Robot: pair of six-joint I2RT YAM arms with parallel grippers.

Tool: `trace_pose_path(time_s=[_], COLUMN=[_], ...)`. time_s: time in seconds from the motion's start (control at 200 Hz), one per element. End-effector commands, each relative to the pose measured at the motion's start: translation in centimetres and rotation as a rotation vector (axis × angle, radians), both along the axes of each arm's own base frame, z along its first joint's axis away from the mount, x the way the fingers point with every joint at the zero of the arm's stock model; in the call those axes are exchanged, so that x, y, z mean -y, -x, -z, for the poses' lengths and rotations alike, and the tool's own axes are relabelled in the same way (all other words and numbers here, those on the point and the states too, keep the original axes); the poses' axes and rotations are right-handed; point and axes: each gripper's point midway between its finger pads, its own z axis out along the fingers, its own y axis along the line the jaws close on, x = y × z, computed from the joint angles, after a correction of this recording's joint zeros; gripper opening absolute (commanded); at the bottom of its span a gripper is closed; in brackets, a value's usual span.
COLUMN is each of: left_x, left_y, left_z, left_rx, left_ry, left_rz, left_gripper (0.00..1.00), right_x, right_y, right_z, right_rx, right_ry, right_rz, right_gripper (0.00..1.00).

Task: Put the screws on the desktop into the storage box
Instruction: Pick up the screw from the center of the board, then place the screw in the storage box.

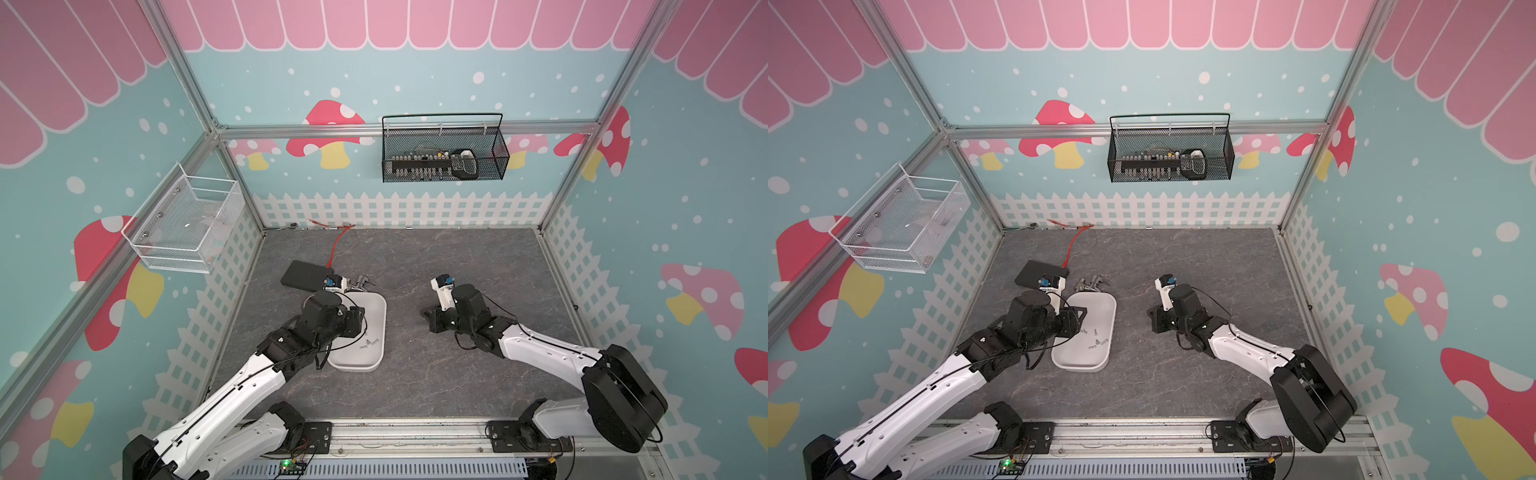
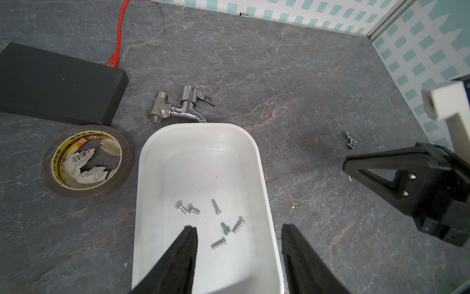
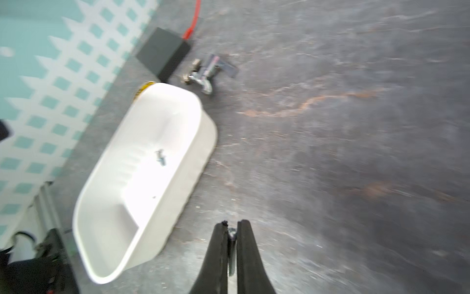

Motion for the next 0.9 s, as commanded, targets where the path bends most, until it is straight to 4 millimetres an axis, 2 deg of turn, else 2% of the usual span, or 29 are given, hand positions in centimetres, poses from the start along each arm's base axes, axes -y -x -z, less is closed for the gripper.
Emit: trace_pose_path(time_s=[0.0,0.075,0.135,0.265,0.44,0.47,0.5,0.55,0.6,0.66,0.786,0.896], left_x=[-0.3,-0.3,-0.2,-0.2,-0.3,-0.3,-0.3,-0.6,-0.7,-0.7,-0.7,-0.5], left_y=[-0.1,-0.2,-0.2,-0.1,-0.1,-0.1,-0.1,-0.2,-0.3,-0.3,-0.2,-0.2], left_z=[0.3,0.3,0.2,0.3,0.3,0.2,0.2,0.2,0.2,0.1,0.0,-0.3], left_rx=[0.003,0.002,0.004,0.0,0.001,0.003,0.002,0.01,0.012,0.014,0.017,0.021], left_ry=[-0.013,-0.013,-0.012,-0.013,-0.011,-0.01,-0.011,-0.02,-0.022,-0.022,-0.018,-0.006], left_rz=[-0.006,-0.007,-0.005,-0.006,-0.007,-0.007,-0.008,-0.024,-0.03,-0.027,-0.028,-0.018], left_gripper=[0.57,0.57,0.57,0.57,0.57,0.57,0.57,0.57,0.57,0.57,0.57,0.57], right_x=[-4.5,-6.6,-7.7,-10.2,-11.4,-11.6,-11.7,-11.8,-11.3,-10.0,-6.2,-0.8], right_y=[1.5,2.2,2.4,3.1,2.5,2.5,2.5,2.3,1.6,0.3,-1.5,-2.7], right_z=[-1.4,-1.0,0.0,0.6,1.7,1.9,2.0,1.9,1.5,0.3,-2.6,-3.8], right_rx=[0.006,0.007,-0.019,-0.004,-0.008,-0.011,-0.011,0.009,0.052,0.122,0.232,0.295], right_ry=[-0.113,-0.097,-0.063,-0.027,0.027,0.028,0.031,0.042,0.086,0.146,0.203,0.251], right_rz=[-0.095,-0.135,-0.148,-0.211,-0.221,-0.228,-0.231,-0.239,-0.219,-0.157,-0.046,0.087], right_gripper=[0.0,0.0,0.0,0.0,0.0,0.03,0.11,0.35,0.47,0.53,0.56,0.56])
